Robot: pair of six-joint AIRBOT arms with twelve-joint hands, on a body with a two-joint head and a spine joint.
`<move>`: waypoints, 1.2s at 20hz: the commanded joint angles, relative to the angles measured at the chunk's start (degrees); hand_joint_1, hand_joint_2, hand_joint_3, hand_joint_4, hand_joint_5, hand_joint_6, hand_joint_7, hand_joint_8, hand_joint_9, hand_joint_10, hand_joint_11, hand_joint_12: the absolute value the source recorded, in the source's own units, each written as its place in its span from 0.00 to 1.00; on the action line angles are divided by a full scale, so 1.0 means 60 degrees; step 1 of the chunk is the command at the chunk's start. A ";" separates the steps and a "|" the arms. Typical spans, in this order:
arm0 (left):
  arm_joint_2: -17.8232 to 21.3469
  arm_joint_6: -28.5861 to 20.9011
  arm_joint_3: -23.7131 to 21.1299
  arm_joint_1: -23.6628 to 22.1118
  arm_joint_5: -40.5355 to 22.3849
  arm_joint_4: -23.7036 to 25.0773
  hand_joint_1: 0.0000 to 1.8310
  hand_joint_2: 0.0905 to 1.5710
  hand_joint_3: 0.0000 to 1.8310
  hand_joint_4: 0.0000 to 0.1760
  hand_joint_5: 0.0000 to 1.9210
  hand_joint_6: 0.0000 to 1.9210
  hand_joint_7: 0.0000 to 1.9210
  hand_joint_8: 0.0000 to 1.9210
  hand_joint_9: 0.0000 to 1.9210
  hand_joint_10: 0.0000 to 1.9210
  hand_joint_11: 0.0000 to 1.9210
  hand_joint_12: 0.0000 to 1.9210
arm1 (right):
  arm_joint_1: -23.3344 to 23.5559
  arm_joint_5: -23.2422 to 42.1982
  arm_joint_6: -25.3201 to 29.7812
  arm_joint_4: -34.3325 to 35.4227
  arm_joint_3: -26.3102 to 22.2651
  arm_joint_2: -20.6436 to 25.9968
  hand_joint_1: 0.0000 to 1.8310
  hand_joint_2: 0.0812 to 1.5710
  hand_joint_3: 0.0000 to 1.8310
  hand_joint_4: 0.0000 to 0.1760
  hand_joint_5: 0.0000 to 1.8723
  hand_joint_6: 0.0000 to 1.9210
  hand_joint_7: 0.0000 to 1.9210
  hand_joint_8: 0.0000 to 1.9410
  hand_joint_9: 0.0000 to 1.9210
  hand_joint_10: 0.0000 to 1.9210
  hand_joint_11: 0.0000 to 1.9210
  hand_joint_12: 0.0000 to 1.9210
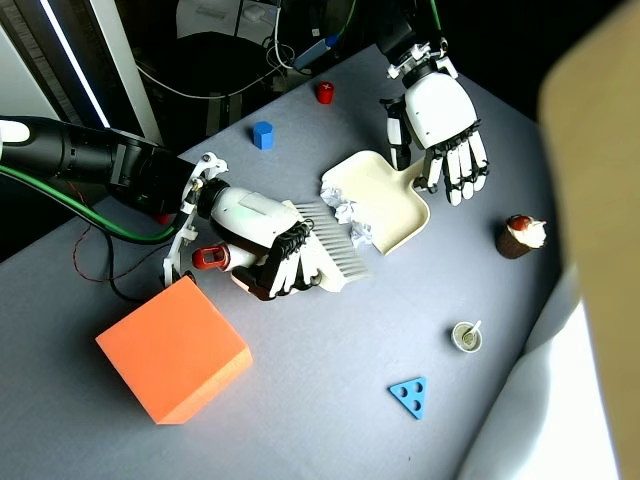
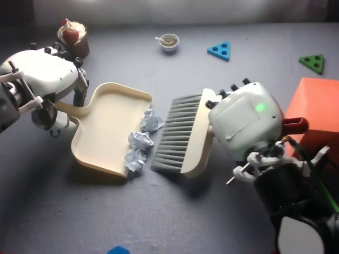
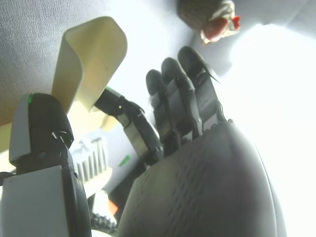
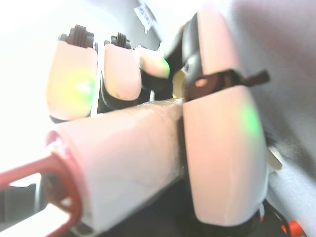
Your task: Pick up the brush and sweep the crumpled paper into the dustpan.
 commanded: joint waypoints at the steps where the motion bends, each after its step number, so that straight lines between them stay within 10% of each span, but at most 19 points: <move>1: -0.0020 0.0010 0.0077 -0.0144 -0.0931 0.0258 0.58 0.68 0.00 0.29 0.53 0.49 0.26 0.00 0.21 0.00 0.06 0.31 | 0.0069 -0.0673 -0.0128 -0.0730 -0.0175 0.0255 0.77 0.74 0.00 0.00 0.45 0.97 0.55 1.00 0.74 1.00 0.83 1.00; 2: -0.0024 0.0011 0.0081 -0.0144 -0.0927 0.0259 0.58 0.69 0.00 0.28 0.52 0.50 0.25 0.00 0.21 0.00 0.05 0.30 | 0.0141 -0.0511 -0.0128 -0.0730 -0.0391 0.0488 0.78 0.74 0.00 0.00 0.47 0.99 0.54 1.00 0.73 1.00 0.83 1.00; 3: -0.0025 0.0012 0.0081 -0.0142 -0.0912 0.0261 0.58 0.69 0.00 0.27 0.52 0.50 0.24 0.00 0.21 0.00 0.05 0.30 | 0.0237 -0.0262 -0.0138 -0.0731 -0.0621 0.0708 0.78 0.73 0.00 0.00 0.44 0.82 0.55 1.00 0.73 1.00 0.83 1.00; 9: -0.0040 0.0012 0.0078 -0.0129 -0.0873 0.0263 0.58 0.69 0.00 0.24 0.51 0.50 0.23 0.00 0.20 0.00 0.05 0.31 | 0.1427 0.1496 -0.0934 -0.0447 -0.1601 0.1783 0.78 0.77 0.00 0.00 0.39 0.93 0.44 1.00 0.65 1.00 0.77 1.00; 10: -0.0041 0.0012 0.0079 -0.0129 -0.0863 0.0262 0.58 0.69 0.00 0.37 0.52 0.50 0.23 0.00 0.21 0.00 0.06 0.31 | 0.1718 0.1731 -0.1405 -0.0140 -0.1679 0.1886 0.78 0.77 0.00 0.00 0.41 0.97 0.45 1.00 0.64 1.00 0.77 1.00; 11: -0.0041 0.0012 0.0079 -0.0129 -0.0850 0.0262 0.59 0.69 0.00 0.16 0.52 0.49 0.24 0.00 0.21 0.00 0.06 0.31 | 0.2017 0.2091 -0.1912 0.0185 -0.1735 0.1974 0.79 0.76 0.00 0.00 0.42 0.99 0.42 1.00 0.64 1.00 0.76 1.00; 13: -0.0040 0.0013 0.0078 -0.0130 -0.0783 0.0263 0.58 0.69 0.00 0.36 0.52 0.50 0.24 0.00 0.20 0.00 0.07 0.30 | 0.2630 0.2850 -0.2808 0.1011 -0.1887 0.2212 0.79 0.75 0.00 0.00 0.43 0.98 0.42 1.00 0.63 1.00 0.75 1.00; 17: -0.0041 0.0016 0.0050 -0.0125 -0.0730 0.0262 0.59 0.68 0.00 0.31 0.53 0.48 0.24 0.00 0.20 0.00 0.07 0.30 | 0.3789 0.3913 -0.5119 0.3448 -0.2092 0.2441 0.78 0.76 0.00 0.00 0.43 1.00 0.42 1.00 0.63 1.00 0.75 1.00; 18: -0.0041 0.0023 0.0044 -0.0112 -0.0707 0.0263 0.58 0.69 0.00 0.43 0.52 0.50 0.23 0.00 0.20 0.00 0.07 0.29 | 0.4006 0.4225 -0.5718 0.4014 -0.2092 0.2441 0.78 0.77 0.00 0.00 0.39 0.96 0.43 1.00 0.63 1.00 0.75 1.00; 24: 0.0006 0.0024 0.0016 -0.0082 -0.0704 0.0265 0.59 0.68 0.00 0.21 0.53 0.48 0.24 0.00 0.21 0.00 0.07 0.30 | 0.4807 0.5001 -0.9228 0.6719 -0.2028 0.2436 0.80 0.75 0.00 0.00 0.50 1.00 0.47 1.00 0.63 1.00 0.74 1.00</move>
